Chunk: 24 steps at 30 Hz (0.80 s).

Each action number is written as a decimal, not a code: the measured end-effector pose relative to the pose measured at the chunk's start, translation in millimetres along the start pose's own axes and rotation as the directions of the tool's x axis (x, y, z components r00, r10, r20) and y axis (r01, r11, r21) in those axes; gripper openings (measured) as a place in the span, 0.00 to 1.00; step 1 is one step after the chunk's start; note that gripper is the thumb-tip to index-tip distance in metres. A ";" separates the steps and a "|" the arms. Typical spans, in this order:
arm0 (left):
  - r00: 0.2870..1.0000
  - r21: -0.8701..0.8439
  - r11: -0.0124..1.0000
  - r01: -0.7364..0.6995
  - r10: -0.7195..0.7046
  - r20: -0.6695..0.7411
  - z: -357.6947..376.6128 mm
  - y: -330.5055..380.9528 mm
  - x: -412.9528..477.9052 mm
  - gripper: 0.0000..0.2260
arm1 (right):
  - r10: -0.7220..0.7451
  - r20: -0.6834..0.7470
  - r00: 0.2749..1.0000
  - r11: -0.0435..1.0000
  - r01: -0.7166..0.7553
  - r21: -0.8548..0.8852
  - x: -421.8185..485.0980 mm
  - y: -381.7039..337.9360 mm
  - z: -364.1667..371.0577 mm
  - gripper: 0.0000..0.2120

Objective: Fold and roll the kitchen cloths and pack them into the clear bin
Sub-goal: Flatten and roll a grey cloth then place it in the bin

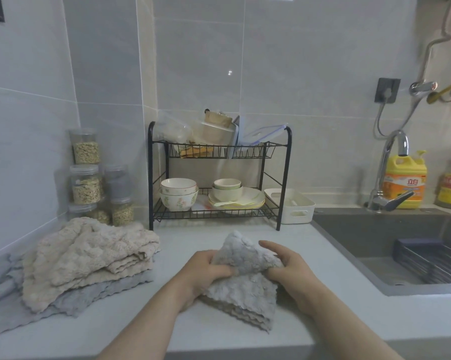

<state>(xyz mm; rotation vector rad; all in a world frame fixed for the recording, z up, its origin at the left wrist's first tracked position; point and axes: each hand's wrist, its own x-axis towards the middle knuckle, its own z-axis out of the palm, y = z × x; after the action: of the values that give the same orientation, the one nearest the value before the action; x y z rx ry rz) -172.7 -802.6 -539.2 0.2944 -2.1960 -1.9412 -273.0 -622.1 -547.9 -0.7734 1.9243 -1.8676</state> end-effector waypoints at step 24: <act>0.993 -0.321 0.947 0.006 -0.043 -0.109 -8.2 -1.7 0.7 0.11 | -0.015 0.015 1.000 0.977 0.011 0.214 4.9 4.2 -3.6 0.18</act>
<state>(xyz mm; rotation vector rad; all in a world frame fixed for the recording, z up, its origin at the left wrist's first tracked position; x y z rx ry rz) -171.1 -810.9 -539.9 0.3710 -1.7774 -2.1929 -279.5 -622.2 -551.3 -0.7317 1.6756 -2.0283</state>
